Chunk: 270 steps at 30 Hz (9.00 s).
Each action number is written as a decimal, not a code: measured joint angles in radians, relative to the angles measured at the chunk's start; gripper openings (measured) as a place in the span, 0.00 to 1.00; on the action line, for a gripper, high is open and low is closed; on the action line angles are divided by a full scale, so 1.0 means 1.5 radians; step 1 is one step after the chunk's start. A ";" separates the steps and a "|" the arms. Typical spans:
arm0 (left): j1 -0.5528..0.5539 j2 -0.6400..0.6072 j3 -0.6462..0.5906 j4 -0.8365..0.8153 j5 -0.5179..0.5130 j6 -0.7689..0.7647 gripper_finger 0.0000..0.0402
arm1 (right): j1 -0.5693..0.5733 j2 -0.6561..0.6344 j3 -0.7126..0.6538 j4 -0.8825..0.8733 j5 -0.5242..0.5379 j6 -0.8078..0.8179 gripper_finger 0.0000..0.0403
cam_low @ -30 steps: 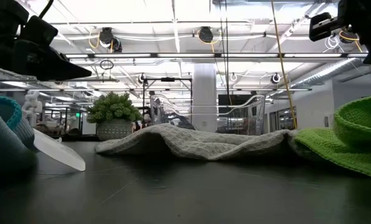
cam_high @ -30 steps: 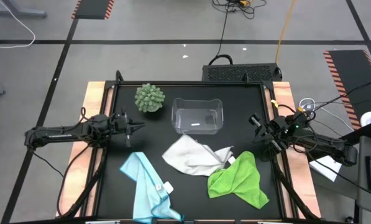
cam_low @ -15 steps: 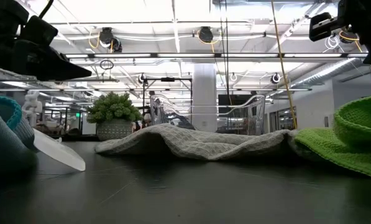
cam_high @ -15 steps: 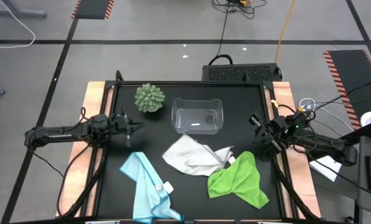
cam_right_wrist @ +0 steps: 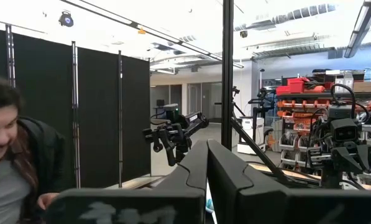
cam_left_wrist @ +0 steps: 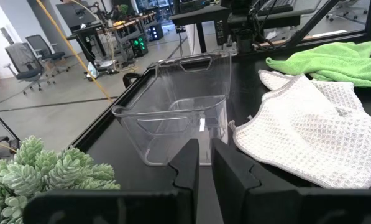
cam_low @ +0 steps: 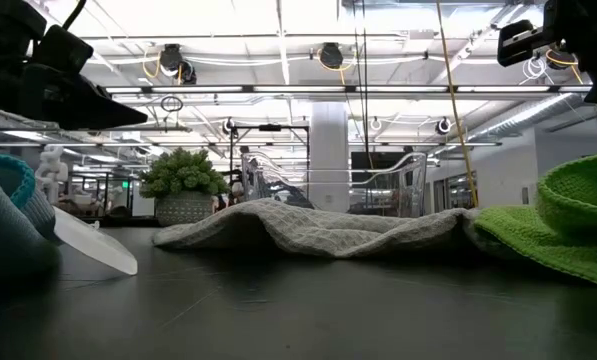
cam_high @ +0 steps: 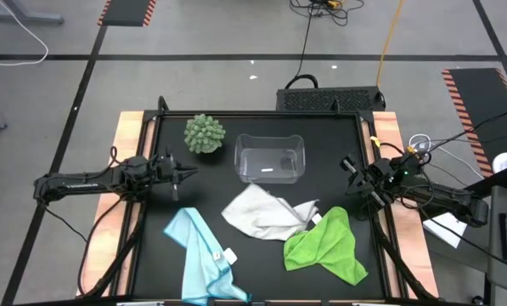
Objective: Fold microfiber towels
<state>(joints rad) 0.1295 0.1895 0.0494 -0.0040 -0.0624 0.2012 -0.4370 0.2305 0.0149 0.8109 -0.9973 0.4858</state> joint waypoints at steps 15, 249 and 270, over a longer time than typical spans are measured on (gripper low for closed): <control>0.000 0.000 0.000 0.000 0.000 0.000 0.12 | 0.000 0.000 0.000 0.000 0.000 0.000 0.00; -0.158 0.911 0.158 0.464 0.096 -0.525 0.61 | 0.310 0.519 0.331 -0.444 0.595 -0.322 0.59; -0.156 0.978 0.245 0.468 0.126 -0.380 0.12 | 0.310 0.519 0.331 -0.447 0.595 -0.329 0.59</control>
<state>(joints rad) -0.1043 1.6558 0.4169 0.6986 0.1271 -0.3691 0.0284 1.0084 0.5110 0.1406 -0.1051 -0.0079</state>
